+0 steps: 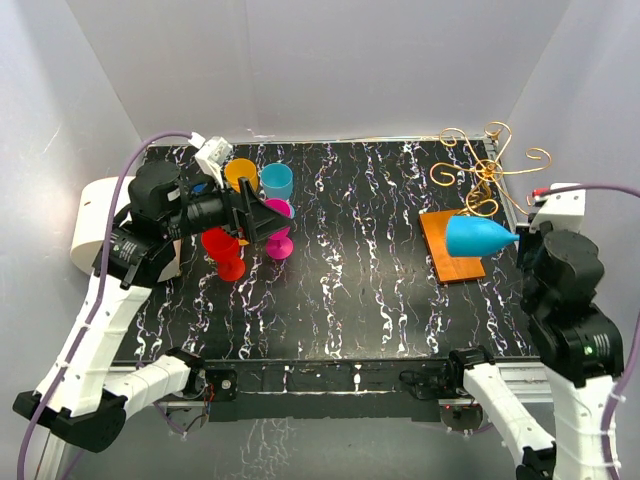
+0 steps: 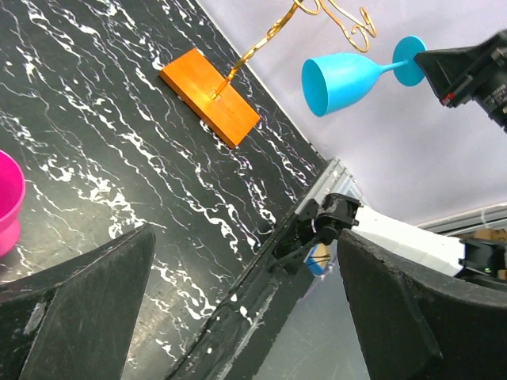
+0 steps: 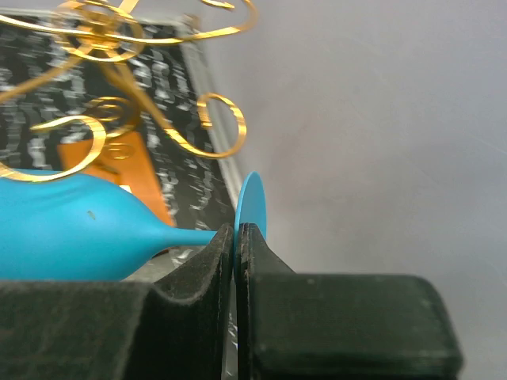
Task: Take the wine glass off the wine glass rack
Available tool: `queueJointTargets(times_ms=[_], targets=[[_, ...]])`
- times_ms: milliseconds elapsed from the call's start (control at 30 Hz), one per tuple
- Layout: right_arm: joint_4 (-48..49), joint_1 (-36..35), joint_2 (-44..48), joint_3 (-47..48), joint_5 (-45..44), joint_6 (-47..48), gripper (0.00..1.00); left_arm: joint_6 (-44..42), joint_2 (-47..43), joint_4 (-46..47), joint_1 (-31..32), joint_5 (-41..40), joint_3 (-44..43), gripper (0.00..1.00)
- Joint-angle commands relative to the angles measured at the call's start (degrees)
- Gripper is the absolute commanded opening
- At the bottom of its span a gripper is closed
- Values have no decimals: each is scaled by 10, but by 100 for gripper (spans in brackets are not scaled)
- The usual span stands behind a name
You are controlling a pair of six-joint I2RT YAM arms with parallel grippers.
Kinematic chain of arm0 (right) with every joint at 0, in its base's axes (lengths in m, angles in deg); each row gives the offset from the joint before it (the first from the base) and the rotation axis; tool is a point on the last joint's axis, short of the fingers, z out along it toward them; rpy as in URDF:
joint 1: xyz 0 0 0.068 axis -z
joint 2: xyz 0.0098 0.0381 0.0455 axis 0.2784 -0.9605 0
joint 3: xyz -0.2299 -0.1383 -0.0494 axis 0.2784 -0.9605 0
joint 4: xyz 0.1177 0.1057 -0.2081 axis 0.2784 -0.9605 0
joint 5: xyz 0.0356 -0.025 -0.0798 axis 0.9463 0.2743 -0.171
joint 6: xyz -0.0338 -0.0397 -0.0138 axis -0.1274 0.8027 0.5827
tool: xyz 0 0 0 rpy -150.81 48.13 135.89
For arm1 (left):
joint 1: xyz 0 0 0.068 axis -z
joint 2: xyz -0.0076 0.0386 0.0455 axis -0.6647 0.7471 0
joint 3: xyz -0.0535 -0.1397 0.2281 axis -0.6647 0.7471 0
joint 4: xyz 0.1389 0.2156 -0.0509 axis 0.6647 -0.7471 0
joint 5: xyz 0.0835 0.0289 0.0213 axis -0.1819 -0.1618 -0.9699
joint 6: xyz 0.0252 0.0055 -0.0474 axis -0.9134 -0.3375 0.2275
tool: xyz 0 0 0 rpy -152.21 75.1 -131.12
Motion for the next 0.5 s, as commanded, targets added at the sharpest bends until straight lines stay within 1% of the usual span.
queueJointTargets(times_ms=[0,100,200,300,367,400,467], targets=[[43,-22,49,-3,183,38,0,67,-1,54,-2,35,26,97],[54,-35,70,2,299,16,0,125,3,113,-1,66,56,97],[77,-39,70,3,376,-27,0,206,5,208,-2,99,100,97],[104,-44,61,15,414,-81,0,302,10,340,1,121,158,97],[114,-45,46,29,433,-120,0,353,17,415,17,117,179,97],[117,-46,37,36,443,-139,0,371,24,444,27,108,182,97],[118,-46,11,54,447,-190,0,374,37,462,60,84,177,97]])
